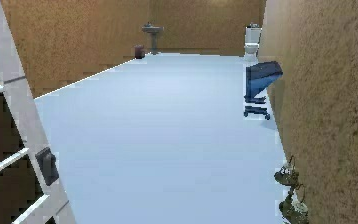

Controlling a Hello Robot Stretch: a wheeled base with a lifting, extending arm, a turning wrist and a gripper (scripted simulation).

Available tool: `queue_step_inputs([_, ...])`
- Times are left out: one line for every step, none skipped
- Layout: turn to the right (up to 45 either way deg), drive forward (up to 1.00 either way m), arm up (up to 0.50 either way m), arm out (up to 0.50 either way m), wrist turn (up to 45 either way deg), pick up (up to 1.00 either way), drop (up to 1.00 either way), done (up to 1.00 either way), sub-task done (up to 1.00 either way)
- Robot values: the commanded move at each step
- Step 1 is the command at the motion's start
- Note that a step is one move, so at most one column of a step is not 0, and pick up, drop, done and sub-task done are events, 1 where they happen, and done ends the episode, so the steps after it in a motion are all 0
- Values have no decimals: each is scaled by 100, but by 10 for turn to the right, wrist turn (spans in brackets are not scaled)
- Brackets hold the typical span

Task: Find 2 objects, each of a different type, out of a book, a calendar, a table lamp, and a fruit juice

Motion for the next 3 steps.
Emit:
queue_step_inputs([0,15,0,0,0,0,0,0,0])
queue_step_inputs([-450,0,0,0,0,0,0,0,0])
queue_step_inputs([-270,0,0,0,0,0,0,0,0])
